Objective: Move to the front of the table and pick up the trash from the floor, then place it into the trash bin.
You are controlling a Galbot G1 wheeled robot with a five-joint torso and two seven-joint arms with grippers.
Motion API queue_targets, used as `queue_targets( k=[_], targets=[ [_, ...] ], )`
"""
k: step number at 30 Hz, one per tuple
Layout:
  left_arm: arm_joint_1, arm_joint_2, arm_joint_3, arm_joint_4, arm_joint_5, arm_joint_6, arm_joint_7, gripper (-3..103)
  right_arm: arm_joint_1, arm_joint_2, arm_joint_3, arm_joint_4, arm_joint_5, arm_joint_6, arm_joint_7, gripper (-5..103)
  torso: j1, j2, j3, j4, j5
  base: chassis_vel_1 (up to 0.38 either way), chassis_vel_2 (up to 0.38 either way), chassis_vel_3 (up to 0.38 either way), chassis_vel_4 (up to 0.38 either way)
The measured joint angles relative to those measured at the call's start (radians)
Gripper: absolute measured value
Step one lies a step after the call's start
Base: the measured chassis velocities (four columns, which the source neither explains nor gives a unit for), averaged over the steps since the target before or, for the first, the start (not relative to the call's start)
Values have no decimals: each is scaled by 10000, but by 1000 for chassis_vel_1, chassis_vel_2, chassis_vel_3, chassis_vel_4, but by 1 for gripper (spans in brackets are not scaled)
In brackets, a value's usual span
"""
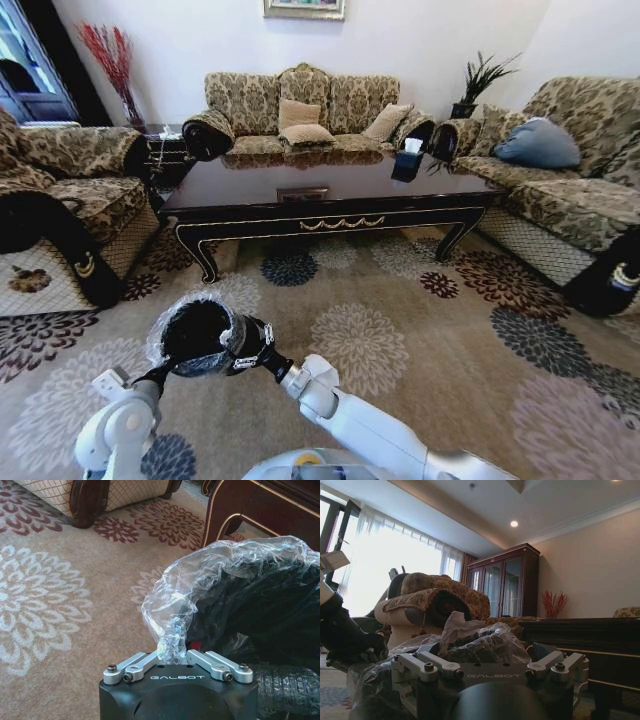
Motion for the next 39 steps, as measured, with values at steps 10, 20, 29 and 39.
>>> queue_targets(
  k=[10,20,29,39],
  targets=[
    [-31,-31,41,130,107,-21,8,2,60,-25,31,-93,-163,154,-1,100,0,0,0,0,0,0,0,0,0],
    [-142,-33,156,363,240,-77,41,2,-11,18,-292,-204,-663,118,58,100,0,0,0,0,0,0,0,0,0],
    [-246,13,165,599,297,-137,111,2,118,97,-586,-306,-751,-389,395,100,0,0,0,0,0,0,0,0,0],
    [-387,98,284,911,313,-143,140,2,756,182,-729,-305,-397,-743,694,100,0,-1,0,0,1,0,0,0,0]
  ],
)
